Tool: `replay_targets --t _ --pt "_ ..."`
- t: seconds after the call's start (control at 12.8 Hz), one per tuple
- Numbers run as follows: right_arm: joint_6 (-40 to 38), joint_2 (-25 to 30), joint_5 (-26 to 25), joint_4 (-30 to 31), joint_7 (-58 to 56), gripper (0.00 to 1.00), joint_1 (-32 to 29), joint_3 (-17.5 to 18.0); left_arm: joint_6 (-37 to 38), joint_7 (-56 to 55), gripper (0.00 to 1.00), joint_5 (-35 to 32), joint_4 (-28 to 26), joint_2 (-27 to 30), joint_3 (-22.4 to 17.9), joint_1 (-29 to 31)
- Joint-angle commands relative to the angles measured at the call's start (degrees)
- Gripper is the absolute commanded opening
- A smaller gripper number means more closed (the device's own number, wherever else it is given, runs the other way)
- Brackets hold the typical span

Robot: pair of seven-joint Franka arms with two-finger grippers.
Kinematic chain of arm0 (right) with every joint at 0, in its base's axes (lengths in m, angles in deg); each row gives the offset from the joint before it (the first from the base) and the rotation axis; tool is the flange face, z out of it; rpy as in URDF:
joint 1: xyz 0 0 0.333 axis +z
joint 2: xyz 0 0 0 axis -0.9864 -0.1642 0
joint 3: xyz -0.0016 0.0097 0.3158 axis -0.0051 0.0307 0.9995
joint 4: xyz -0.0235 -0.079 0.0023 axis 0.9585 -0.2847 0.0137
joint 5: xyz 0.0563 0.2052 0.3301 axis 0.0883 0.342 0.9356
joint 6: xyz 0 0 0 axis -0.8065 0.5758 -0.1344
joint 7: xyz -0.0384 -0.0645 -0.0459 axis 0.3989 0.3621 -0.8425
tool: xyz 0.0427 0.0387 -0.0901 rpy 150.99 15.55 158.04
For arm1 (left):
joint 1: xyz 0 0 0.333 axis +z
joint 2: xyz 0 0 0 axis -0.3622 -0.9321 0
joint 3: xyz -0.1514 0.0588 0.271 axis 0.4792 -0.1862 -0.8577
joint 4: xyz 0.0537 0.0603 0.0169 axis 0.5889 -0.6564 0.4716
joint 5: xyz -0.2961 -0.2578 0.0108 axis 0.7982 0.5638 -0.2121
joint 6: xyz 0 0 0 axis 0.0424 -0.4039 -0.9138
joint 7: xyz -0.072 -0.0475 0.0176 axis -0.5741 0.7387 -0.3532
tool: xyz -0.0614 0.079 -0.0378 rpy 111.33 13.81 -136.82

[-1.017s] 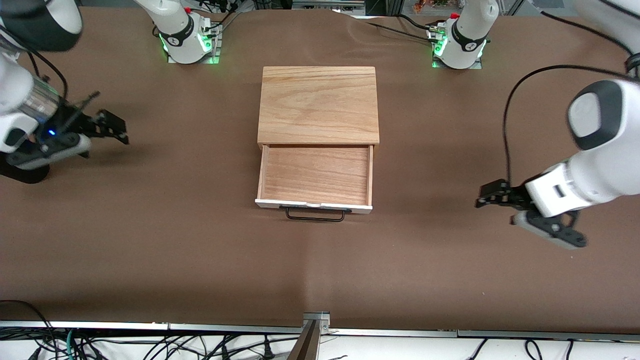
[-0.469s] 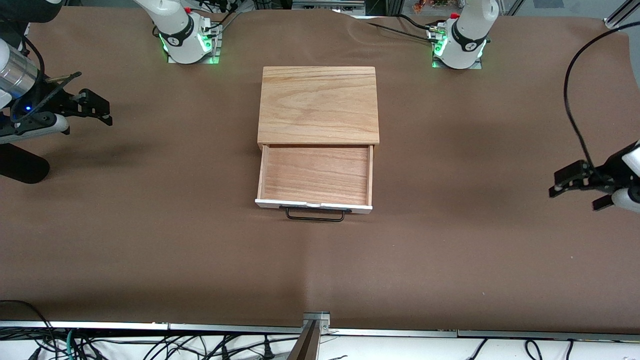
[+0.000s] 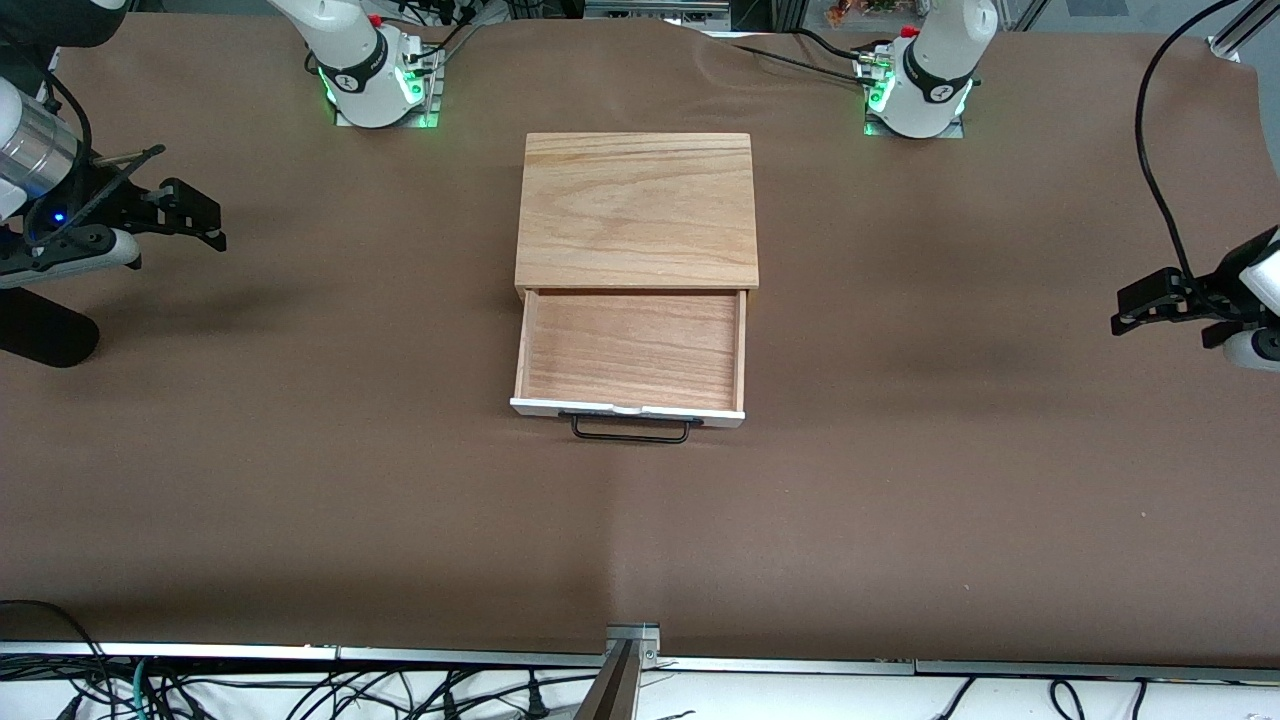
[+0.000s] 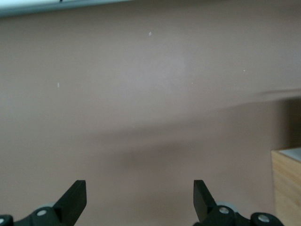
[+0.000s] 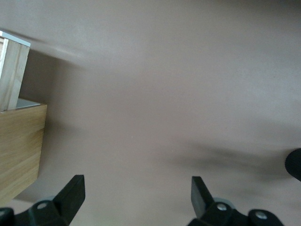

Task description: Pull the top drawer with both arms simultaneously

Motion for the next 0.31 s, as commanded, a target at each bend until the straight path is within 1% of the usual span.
replay_targets --t 0.0,0.08,0.23 --pt "-0.1 1.1 -0.6 0.8 0.6 1.0 0.1 0.1 2.3 -7.8 1.0 -0.6 -4.0 3.3 0.6 -0.7" --pt "-0.2 1.1 -0.6 0.8 0.6 1.0 0.1 0.1 2.4 -7.6 1.0 1.0 -4.0 2.8 0.6 -0.6" --pt "-0.3 1.2 -0.7 0.8 0.5 1.0 0.1 0.1 2.5 -7.2 1.0 1.3 -3.5 2.4 0.6 -0.6"
